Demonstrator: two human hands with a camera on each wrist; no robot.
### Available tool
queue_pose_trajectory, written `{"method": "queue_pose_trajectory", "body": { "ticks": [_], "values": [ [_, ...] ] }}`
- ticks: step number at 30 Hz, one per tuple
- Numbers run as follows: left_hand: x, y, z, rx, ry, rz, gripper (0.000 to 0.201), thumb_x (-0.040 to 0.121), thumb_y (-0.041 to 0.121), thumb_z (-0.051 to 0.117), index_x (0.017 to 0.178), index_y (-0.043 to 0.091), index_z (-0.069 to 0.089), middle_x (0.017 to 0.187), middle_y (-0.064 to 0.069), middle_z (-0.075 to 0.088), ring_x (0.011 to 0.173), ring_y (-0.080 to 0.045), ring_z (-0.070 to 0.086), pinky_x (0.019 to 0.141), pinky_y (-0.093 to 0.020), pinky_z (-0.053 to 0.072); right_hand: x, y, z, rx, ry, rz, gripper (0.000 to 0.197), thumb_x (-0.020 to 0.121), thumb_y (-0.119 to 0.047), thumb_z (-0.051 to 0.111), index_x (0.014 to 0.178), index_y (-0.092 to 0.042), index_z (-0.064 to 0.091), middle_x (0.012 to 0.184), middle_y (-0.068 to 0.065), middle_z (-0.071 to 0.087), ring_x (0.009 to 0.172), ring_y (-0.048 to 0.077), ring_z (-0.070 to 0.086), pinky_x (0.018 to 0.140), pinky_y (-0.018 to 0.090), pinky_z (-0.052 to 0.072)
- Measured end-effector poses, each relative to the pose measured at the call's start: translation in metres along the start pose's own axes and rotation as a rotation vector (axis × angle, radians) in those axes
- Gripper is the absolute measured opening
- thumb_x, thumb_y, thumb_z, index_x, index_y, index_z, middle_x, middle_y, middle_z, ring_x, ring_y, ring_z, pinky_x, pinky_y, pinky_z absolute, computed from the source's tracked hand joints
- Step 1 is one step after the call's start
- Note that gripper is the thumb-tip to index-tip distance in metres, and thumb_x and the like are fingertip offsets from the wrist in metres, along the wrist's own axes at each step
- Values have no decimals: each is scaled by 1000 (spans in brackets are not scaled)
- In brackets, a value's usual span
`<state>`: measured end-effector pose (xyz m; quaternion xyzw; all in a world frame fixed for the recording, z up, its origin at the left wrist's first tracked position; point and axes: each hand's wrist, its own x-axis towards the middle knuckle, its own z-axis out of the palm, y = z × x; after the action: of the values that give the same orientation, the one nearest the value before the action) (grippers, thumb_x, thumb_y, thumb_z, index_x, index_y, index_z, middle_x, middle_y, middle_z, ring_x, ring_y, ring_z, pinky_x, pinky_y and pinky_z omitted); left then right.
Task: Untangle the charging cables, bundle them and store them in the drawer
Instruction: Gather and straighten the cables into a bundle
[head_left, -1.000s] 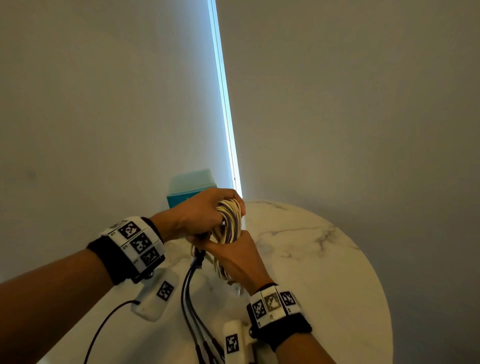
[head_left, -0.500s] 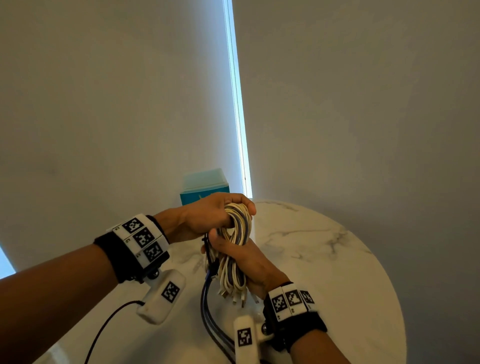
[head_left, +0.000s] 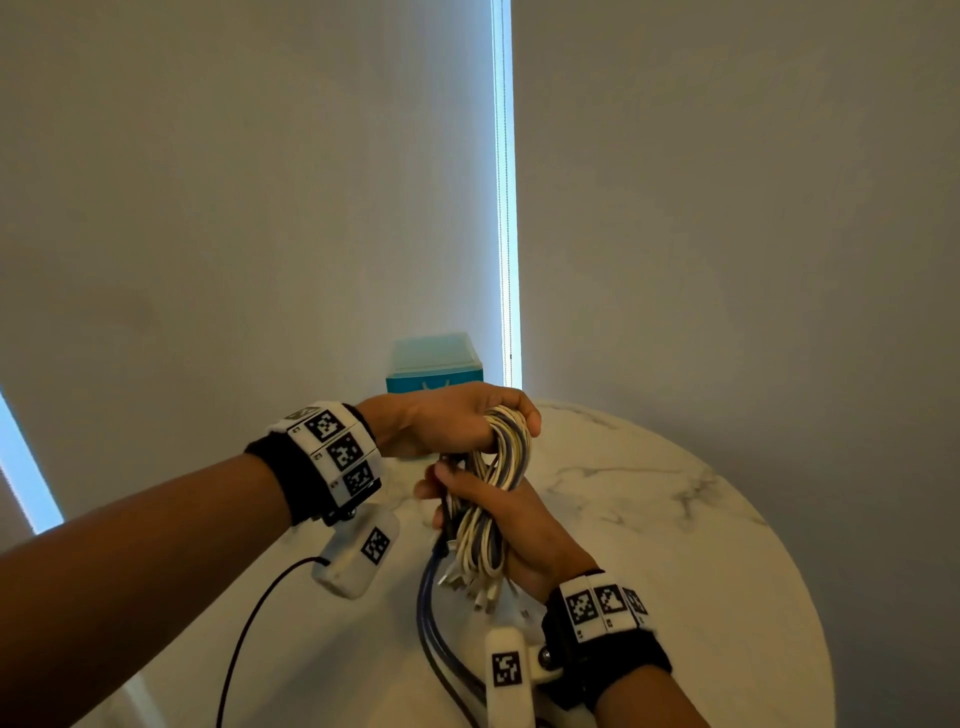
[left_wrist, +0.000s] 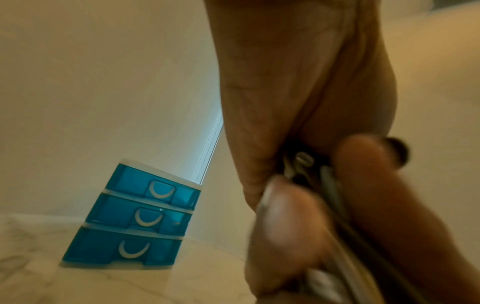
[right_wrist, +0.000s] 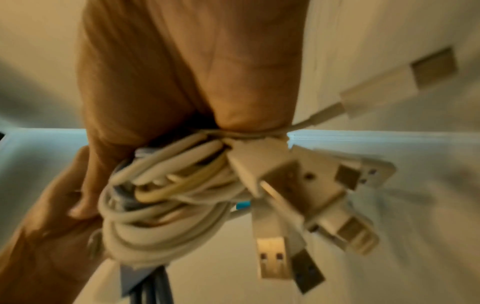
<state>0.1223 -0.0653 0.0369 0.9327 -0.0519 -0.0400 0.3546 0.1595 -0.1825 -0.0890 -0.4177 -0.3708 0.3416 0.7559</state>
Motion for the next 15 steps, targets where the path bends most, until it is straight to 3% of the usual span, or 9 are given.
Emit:
{"method": "queue_pose_trajectory", "body": {
  "ticks": [5,7,9,13,15],
  "values": [
    [-1,-6,-1,-33,-31,-7,38,96,-11,52,113,20,64,100,-6,71,90,-17,69,91,-39,61,-2,8,0,163,-143,-3,71,84,-57,84,123,-2,62,97,8,69,78,17,67,75,28,60],
    [-1,-7,-2,-63,-49,-28,35,98,-10,51,114,18,64,101,-8,72,91,-19,71,89,-38,63,0,11,3,249,-145,66,78,78,-67,83,118,-2,69,89,6,67,74,16,66,73,27,59],
    [-4,-6,-3,-84,-64,-58,35,100,-9,49,117,17,64,102,-10,73,92,-22,72,87,-38,63,1,13,6,288,-126,108,71,78,-66,84,112,-4,75,83,5,64,71,16,64,72,27,58],
    [-11,-12,-5,-75,-141,-92,49,93,-16,48,122,22,60,110,-8,70,102,-20,68,94,-38,59,-1,13,11,151,-75,95,30,88,-35,88,102,-12,74,79,5,62,68,17,62,70,28,57],
    [-15,-12,-8,-47,-193,-119,52,92,-13,52,127,25,58,113,-5,70,108,-19,68,93,-34,60,-1,13,11,85,-64,93,20,93,-26,84,103,-13,73,79,7,63,69,19,62,72,31,56]
  ]
}}
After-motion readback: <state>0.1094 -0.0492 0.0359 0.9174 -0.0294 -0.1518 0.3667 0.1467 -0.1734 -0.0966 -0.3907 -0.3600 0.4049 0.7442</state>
